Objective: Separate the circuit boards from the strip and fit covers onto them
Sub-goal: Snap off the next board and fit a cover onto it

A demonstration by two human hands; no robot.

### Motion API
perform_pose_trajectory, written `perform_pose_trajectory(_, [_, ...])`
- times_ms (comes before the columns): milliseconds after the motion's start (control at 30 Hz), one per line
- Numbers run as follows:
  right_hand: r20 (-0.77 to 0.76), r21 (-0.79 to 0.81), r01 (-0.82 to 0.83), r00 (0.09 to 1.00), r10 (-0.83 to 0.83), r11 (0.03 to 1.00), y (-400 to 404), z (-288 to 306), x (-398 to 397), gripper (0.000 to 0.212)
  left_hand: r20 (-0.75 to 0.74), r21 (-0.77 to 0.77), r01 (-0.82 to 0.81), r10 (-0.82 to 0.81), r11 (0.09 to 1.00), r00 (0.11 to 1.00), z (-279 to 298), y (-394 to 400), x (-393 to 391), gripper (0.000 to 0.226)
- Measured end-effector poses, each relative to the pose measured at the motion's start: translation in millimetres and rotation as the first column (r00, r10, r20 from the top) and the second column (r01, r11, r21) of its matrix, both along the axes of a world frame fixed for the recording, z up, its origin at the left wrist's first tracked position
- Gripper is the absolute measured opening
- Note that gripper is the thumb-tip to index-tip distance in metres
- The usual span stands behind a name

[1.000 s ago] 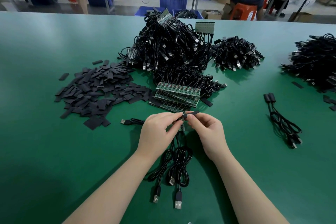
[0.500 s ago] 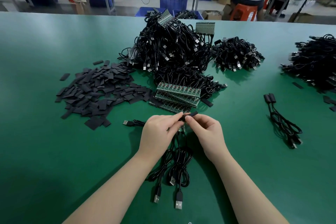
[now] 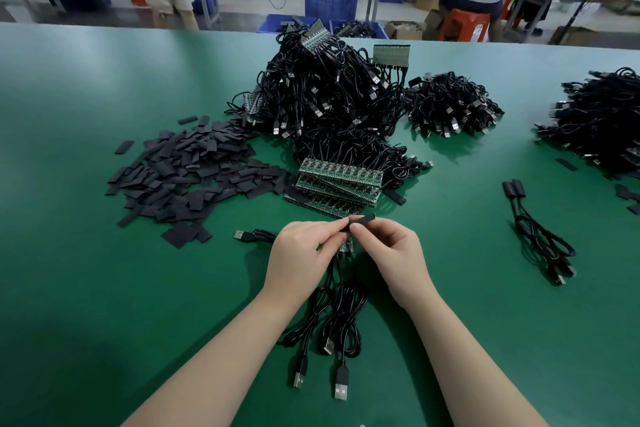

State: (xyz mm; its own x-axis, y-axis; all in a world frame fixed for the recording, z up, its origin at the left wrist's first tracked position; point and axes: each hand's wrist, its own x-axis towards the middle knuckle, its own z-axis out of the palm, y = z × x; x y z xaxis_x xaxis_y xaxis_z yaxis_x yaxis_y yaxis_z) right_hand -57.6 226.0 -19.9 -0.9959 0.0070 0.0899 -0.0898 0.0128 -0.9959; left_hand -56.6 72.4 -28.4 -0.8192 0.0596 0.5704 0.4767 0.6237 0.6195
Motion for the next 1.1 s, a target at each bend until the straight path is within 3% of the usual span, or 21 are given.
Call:
perform_pose_trajectory(133, [0.014,0.042,-0.003,1.0,0.003,0.999,-1.4,-2.0,-0.2,0.015,-0.03,-0.038,0.013,-0.014,0.999,0.999,-0.4,1.4,-1.1,0.025])
perform_pose_trajectory(367, [0.016,-0.024,0.028,0.999,-0.027,0.999,0.2,-3.4,0.2,0.009,-0.054,0.005,-0.05,0.05,0.999,0.997,-2.9,2.8,-2.5,0.019])
perform_pose_trajectory(833, [-0.017,-0.076,-0.001,1.0,-0.001,0.997,-0.1,-2.5,1.3,0.015,-0.05,-0.013,-0.049,0.048,0.999,0.998,-3.1,3.0,-2.7,0.017])
perform_pose_trajectory(1100, [-0.026,-0.014,-0.019,0.999,0.019,1.0,-0.4,-2.0,0.3,0.02,-0.056,-0.003,-0.034,0.034,0.999,0.998,-3.3,1.2,-2.5,0.018])
